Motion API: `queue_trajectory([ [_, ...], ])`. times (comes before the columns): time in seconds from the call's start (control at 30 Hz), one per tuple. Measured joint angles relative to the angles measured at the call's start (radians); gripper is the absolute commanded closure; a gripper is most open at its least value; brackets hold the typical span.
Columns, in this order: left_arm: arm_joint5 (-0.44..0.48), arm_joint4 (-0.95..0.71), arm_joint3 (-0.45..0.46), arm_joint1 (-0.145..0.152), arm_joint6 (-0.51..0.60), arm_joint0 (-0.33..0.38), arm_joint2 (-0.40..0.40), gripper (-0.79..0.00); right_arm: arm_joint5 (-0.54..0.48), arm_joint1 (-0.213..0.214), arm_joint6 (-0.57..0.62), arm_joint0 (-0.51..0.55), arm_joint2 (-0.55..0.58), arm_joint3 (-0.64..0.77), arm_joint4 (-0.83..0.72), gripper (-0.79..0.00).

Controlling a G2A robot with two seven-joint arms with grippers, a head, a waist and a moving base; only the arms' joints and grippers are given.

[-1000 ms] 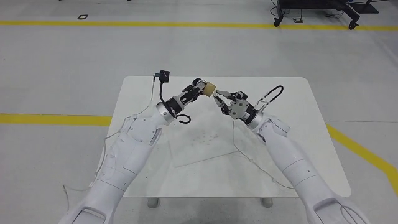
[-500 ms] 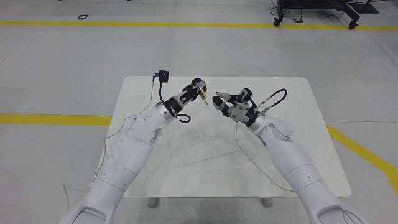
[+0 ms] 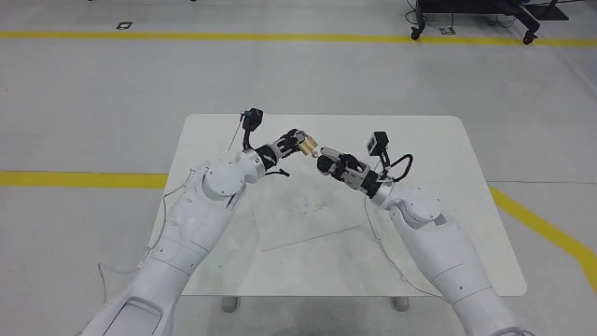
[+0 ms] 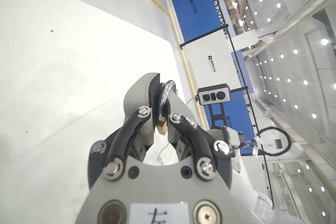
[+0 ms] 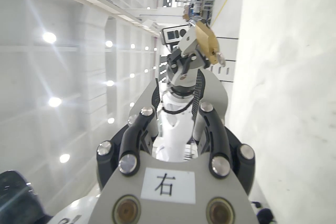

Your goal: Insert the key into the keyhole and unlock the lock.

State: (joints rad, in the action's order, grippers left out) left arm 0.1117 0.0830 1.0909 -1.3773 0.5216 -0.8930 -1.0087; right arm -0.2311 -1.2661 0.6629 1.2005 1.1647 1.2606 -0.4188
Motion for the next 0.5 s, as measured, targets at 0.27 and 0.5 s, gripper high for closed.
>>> queue_trajectory([
  [0.27,0.034,-0.031,-0.014,-0.005,0.023,0.007,-0.002,0.000,0.009,-0.006,-0.043,0.002,-0.011,-0.009,0.007,-0.280],
  [0.5,0.084,-0.086,-0.021,-0.006,0.044,0.003,-0.016,0.000,0.035,-0.008,-0.005,-0.004,0.007,-0.033,-0.078,-0.274],
])
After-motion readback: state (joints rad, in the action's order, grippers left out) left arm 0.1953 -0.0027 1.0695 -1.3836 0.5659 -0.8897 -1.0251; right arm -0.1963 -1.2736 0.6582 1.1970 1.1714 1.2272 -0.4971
